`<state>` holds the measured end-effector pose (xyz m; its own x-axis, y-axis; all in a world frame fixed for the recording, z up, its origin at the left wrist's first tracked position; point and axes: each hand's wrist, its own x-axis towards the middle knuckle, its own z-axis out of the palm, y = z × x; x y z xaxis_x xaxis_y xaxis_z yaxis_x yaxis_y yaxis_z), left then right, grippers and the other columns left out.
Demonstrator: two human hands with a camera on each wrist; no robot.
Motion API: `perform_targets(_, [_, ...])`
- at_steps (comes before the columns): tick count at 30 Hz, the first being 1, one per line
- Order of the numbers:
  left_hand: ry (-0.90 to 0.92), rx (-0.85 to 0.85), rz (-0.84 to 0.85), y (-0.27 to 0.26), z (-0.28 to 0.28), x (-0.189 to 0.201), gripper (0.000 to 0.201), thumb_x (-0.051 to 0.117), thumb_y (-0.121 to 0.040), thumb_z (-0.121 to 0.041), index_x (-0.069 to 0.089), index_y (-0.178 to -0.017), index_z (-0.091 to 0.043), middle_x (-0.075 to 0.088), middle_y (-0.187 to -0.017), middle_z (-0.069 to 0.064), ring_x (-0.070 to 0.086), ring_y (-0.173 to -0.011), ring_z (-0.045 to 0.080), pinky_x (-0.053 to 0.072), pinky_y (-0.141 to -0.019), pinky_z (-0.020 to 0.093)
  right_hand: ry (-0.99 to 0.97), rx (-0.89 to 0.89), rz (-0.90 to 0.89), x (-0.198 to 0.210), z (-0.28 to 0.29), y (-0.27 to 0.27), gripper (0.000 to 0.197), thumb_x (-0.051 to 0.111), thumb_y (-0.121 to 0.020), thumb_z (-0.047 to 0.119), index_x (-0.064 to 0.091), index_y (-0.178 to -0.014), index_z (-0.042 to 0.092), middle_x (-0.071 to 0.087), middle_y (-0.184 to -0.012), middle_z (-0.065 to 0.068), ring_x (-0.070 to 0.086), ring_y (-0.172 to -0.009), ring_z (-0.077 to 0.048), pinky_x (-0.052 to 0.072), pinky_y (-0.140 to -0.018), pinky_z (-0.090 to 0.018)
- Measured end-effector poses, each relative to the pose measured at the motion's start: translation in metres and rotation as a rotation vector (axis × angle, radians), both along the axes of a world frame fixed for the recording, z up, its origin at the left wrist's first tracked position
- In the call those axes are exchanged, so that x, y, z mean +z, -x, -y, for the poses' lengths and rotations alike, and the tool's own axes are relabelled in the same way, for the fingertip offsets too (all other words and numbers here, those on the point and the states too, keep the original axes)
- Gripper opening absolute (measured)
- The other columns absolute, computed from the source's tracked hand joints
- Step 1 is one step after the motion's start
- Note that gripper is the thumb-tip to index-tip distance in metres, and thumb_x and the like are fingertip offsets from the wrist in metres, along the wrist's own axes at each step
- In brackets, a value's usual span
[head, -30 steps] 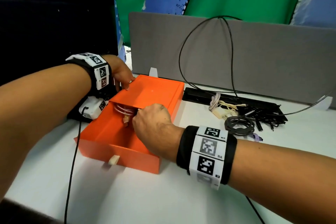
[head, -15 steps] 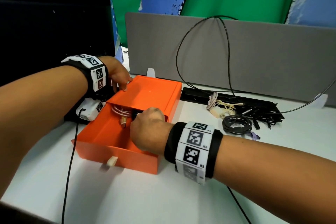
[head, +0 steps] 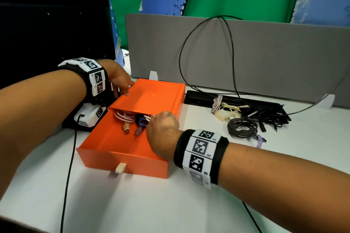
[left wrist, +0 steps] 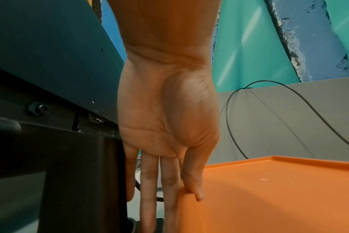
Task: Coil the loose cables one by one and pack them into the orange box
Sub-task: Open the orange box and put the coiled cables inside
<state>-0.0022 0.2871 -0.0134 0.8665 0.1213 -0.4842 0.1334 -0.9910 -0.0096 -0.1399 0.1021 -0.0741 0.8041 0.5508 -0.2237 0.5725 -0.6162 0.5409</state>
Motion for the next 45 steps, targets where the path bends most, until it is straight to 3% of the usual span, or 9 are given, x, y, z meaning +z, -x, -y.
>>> perform_targets(5, [0.029,0.011,0.003,0.003,0.005,-0.001,0.064,0.048,-0.102,-0.012,0.013,-0.156,-0.014,0.055,-0.139,0.016,0.066,-0.096,0.023,0.045,-0.105,0.042,0.001,-0.050,-0.037,0.004,0.002,-0.003,0.011,0.053,-0.093,0.024,0.060,-0.098,0.017,0.052,-0.083,0.000,0.052,-0.067,-0.021,0.036,-0.042,-0.024])
perform_targets(12, [0.062,0.022,0.015,0.002,0.004,0.000,0.066,0.049,-0.102,-0.012,0.012,-0.157,-0.014,0.054,-0.139,0.018,0.067,-0.100,0.026,0.052,-0.086,0.034,-0.111,0.240,0.012,0.021,0.010,0.052,0.013,0.052,-0.095,0.011,0.064,-0.096,0.016,0.059,-0.091,-0.005,0.063,-0.091,-0.032,0.056,-0.077,-0.045])
perform_targets(15, [0.047,0.033,0.008,0.002,0.004,0.000,0.069,0.050,-0.102,-0.014,0.010,-0.157,-0.016,0.056,-0.138,0.016,0.069,-0.085,0.019,0.047,-0.102,0.043,-0.122,0.325,0.024,0.025,0.009,0.059,0.019,0.051,-0.097,0.015,0.067,-0.108,0.016,0.064,-0.106,-0.006,0.063,-0.100,-0.033,0.055,-0.083,-0.045])
perform_targets(20, [0.044,0.023,-0.001,0.002,0.007,0.000,0.063,0.049,-0.102,-0.012,0.016,-0.156,-0.014,0.054,-0.140,0.017,0.067,-0.089,0.022,0.054,-0.084,0.034,-0.036,0.214,-0.031,0.018,0.010,0.044,0.029,0.050,-0.100,0.021,0.061,-0.125,0.015,0.060,-0.126,-0.005,0.059,-0.114,-0.034,0.054,-0.091,-0.047])
perform_targets(24, [0.008,0.038,-0.013,0.003,0.006,0.001,0.066,0.050,-0.102,-0.015,0.012,-0.157,-0.017,0.055,-0.139,0.014,0.067,-0.098,0.023,0.050,-0.098,0.044,0.000,0.096,-0.061,0.018,0.018,0.028,0.028,0.047,-0.101,0.022,0.057,-0.126,0.016,0.057,-0.122,-0.006,0.054,-0.117,-0.033,0.048,-0.099,-0.046])
perform_targets(31, [0.037,0.059,-0.019,0.002,0.006,0.001,0.065,0.050,-0.101,-0.012,0.015,-0.156,-0.016,0.061,-0.127,0.014,0.068,-0.084,0.018,0.045,-0.105,0.047,-0.081,0.150,0.070,0.017,0.016,0.026,0.010,0.048,-0.096,0.013,0.051,-0.088,0.019,0.045,-0.078,-0.002,0.046,-0.086,-0.024,0.041,-0.075,-0.032])
perform_targets(35, [0.038,0.069,-0.025,0.005,0.009,0.002,0.066,0.049,-0.102,-0.012,0.014,-0.156,-0.017,0.056,-0.137,0.015,0.067,-0.090,0.021,0.047,-0.102,0.045,-0.110,0.028,-0.022,0.013,0.014,0.011,0.003,0.049,-0.096,0.018,0.049,-0.094,0.021,0.044,-0.082,-0.001,0.048,-0.087,-0.022,0.047,-0.078,-0.028])
perform_targets(39, [0.017,0.079,-0.032,0.007,0.012,0.004,0.067,0.048,-0.102,-0.013,0.010,-0.157,-0.017,0.054,-0.141,0.013,0.066,-0.110,0.026,0.049,-0.097,0.043,-0.003,-0.099,-0.069,0.008,0.010,-0.009,0.025,0.049,-0.098,0.025,0.060,-0.120,0.019,0.056,-0.108,0.001,0.055,-0.097,-0.021,0.039,-0.061,-0.031])
perform_targets(45, [-0.046,0.083,-0.052,0.011,0.022,0.007,0.061,0.045,-0.104,-0.014,0.015,-0.156,-0.011,0.052,-0.143,0.013,0.061,-0.120,0.030,0.048,-0.088,0.037,-0.108,-0.020,-0.055,0.014,0.015,-0.008,0.026,0.052,-0.098,0.019,0.061,-0.122,0.018,0.063,-0.123,0.000,0.062,-0.111,-0.024,0.051,-0.077,-0.032])
